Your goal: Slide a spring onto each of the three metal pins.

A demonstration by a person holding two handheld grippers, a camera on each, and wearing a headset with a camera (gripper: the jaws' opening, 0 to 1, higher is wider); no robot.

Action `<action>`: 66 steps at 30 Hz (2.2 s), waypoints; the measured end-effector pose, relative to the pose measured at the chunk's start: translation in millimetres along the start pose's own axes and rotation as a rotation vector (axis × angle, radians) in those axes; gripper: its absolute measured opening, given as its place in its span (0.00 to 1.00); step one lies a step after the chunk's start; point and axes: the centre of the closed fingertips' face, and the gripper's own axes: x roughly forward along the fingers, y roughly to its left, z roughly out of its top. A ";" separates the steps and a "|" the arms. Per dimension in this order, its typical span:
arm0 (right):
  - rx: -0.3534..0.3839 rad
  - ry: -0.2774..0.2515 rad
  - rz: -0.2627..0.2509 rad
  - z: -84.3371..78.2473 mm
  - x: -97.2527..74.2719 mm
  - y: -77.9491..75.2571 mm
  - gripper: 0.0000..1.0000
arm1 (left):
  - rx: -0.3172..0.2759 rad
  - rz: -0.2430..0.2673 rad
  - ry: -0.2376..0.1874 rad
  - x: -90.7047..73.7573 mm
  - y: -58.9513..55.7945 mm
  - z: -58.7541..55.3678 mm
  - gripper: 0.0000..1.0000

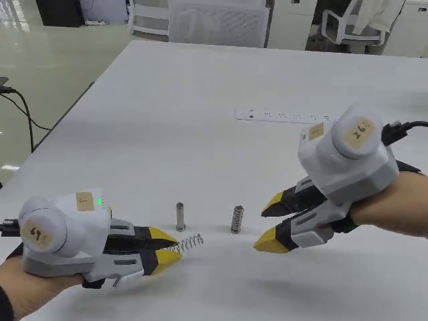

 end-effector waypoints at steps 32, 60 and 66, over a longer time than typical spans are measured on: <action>0.121 -0.267 0.184 40.3 -19.3 42.2 0.26 | 0.103 -0.107 -0.169 -3.2 -43.5 78.1 0.03; 0.164 -0.303 0.256 49.2 -19.6 54.6 0.12 | 0.132 -0.124 -0.224 -0.2 -52.9 94.3 0.03; 0.150 -0.275 0.251 48.9 -18.0 55.6 0.11 | 0.132 -0.123 -0.216 1.2 -53.3 92.6 0.03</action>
